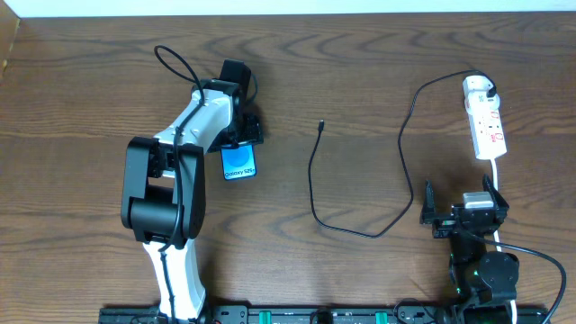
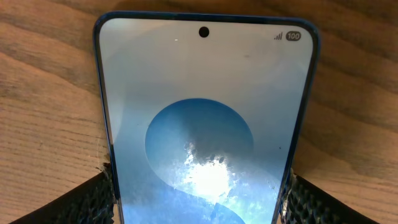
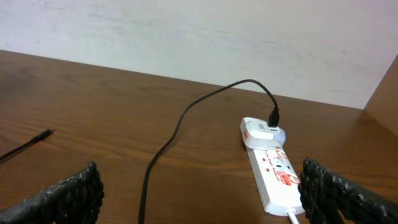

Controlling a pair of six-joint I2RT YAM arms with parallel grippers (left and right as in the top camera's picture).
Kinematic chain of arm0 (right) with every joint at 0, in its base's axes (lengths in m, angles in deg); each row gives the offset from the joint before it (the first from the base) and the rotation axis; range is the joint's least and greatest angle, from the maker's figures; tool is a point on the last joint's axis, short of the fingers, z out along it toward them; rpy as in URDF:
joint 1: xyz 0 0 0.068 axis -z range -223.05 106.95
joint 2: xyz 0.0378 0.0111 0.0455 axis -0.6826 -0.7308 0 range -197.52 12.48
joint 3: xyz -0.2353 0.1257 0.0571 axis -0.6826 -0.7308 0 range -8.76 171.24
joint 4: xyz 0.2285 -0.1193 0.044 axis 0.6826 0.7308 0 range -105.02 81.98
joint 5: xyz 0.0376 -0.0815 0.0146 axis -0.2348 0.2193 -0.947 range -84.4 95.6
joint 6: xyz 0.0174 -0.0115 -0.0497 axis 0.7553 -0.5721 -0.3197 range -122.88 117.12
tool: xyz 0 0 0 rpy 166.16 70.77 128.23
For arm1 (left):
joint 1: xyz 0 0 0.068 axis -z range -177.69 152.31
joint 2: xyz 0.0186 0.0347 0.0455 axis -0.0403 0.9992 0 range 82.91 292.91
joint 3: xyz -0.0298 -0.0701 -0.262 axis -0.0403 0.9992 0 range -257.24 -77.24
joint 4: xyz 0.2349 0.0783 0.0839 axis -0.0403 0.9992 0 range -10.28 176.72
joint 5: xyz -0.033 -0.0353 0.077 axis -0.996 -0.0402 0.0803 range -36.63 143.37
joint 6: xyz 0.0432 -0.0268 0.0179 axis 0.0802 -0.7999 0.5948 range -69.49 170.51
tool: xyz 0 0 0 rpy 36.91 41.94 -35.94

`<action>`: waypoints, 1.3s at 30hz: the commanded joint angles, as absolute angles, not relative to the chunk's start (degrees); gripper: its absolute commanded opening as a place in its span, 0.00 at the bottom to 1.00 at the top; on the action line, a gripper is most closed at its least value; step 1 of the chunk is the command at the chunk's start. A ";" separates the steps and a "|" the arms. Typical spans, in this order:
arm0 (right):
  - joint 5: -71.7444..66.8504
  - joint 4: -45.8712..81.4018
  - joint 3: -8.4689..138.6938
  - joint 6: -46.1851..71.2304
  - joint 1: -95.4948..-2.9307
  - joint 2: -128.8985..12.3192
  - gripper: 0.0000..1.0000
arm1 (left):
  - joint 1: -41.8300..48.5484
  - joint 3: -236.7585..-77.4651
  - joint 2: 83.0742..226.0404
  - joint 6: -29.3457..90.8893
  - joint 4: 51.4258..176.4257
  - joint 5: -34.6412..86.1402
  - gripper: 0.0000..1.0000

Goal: Plug charger to phone and switch on socket
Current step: 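Close the left gripper on the phone and lift it upright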

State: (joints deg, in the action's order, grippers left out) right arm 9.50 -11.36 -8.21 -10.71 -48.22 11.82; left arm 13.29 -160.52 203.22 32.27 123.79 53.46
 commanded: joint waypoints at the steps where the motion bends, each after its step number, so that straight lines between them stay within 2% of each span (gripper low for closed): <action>1: 9.96 -11.25 -8.47 -11.13 -48.63 12.19 0.99 | 13.05 -157.05 207.68 32.66 126.15 55.50 0.82; 15: 9.96 -11.25 -8.47 -11.10 -48.63 12.19 0.99 | 13.05 -157.07 207.68 32.66 128.21 55.32 0.83; 16: 9.96 -11.25 -8.47 -11.10 -48.63 12.19 0.99 | 13.05 -157.07 207.68 32.68 128.34 55.32 0.90; 21: 9.96 -11.25 -8.47 -11.13 -48.61 12.19 0.99 | 13.05 -157.07 207.68 32.86 128.69 55.32 0.95; 33: 9.96 -11.25 -8.47 -11.13 -48.63 12.19 0.99 | 13.05 -157.07 207.68 32.90 129.76 55.10 0.94; 37: 9.96 -11.25 -8.47 -11.10 -48.63 12.19 0.99 | 13.05 -157.07 207.68 35.88 129.11 51.39 0.87; 39: 9.96 -11.25 -8.47 -11.10 -48.63 12.19 0.99 | 13.05 -157.07 207.68 35.85 128.67 51.41 0.87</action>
